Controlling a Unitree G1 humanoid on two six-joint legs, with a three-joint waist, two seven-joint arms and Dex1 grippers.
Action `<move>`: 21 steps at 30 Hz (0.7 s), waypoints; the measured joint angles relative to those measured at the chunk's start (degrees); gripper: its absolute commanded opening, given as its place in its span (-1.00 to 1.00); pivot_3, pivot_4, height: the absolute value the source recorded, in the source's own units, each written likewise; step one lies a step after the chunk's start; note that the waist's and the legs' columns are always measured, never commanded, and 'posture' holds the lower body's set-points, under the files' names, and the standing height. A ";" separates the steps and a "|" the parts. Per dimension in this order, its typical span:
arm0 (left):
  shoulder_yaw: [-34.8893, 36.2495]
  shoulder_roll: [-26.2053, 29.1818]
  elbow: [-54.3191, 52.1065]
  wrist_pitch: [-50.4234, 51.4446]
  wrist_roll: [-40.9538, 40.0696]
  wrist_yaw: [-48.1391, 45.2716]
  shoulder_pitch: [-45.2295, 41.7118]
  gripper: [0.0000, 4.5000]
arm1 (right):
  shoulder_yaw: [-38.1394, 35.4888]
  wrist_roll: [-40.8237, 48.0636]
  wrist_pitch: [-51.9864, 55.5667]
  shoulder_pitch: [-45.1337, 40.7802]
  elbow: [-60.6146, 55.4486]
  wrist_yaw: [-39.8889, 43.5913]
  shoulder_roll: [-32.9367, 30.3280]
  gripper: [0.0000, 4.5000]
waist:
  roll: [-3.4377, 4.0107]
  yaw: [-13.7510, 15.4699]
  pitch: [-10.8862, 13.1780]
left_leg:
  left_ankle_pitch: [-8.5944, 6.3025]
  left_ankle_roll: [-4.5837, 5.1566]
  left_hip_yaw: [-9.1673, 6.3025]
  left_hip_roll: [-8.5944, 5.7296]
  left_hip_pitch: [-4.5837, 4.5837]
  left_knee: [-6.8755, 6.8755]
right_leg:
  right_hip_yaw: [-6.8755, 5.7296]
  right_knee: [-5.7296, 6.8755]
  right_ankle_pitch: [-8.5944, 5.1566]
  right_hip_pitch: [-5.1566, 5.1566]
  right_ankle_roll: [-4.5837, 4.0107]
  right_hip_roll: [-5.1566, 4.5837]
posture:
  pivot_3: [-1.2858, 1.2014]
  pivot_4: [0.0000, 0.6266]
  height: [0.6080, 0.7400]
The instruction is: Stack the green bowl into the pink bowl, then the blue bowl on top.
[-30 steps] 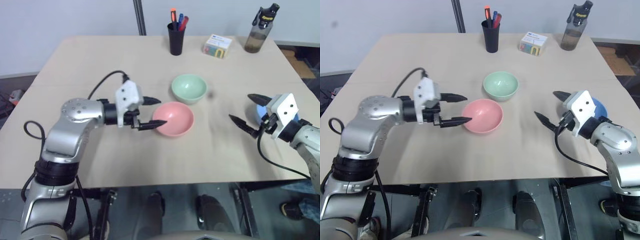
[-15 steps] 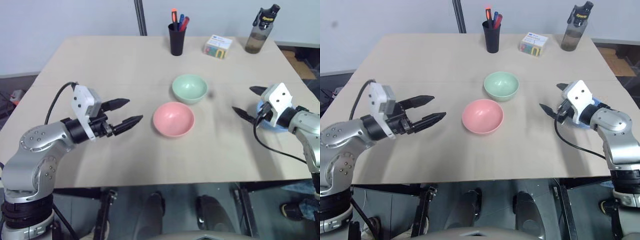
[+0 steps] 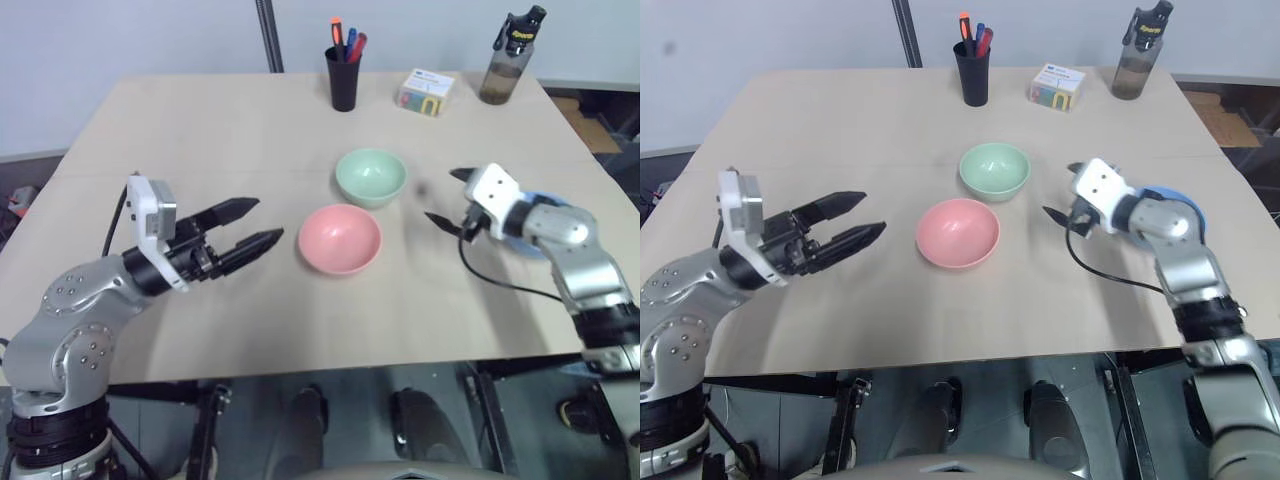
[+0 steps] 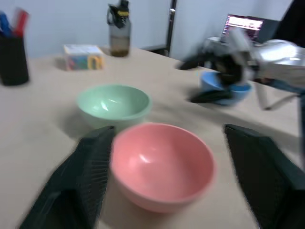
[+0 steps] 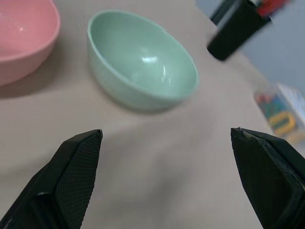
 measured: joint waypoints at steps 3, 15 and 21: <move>0.33 0.28 -0.35 0.03 1.21 3.34 0.51 0.98 | 4.37 -3.55 -7.21 -6.91 12.12 1.53 4.33 1.00 | 0.01 0.14 0.01 | 0.00 -0.01 -0.02 -0.01 -0.06 -0.01 | -0.01 -0.01 0.07 -0.01 0.03 0.00 | 0.03 -0.52 1.00; 7.95 2.10 -7.68 1.53 -4.08 7.52 9.24 1.00 | 12.84 -17.08 -27.73 -24.19 45.73 -0.88 12.19 -0.33 | 0.01 0.07 0.04 | 0.01 -0.03 -0.09 -0.04 -0.04 -0.28 | -0.03 -0.08 0.07 -0.06 -0.01 -0.02 | 0.03 -0.52 1.00; 10.90 1.67 -9.77 0.77 -3.76 10.10 13.97 1.00 | 13.10 -19.63 -30.46 -26.63 50.91 -1.68 13.31 -0.94 | 0.02 0.12 0.04 | 0.02 -0.05 -0.10 -0.05 -0.03 -0.29 | -0.03 -0.07 0.05 -0.07 -0.05 -0.02 | 0.03 -0.52 1.00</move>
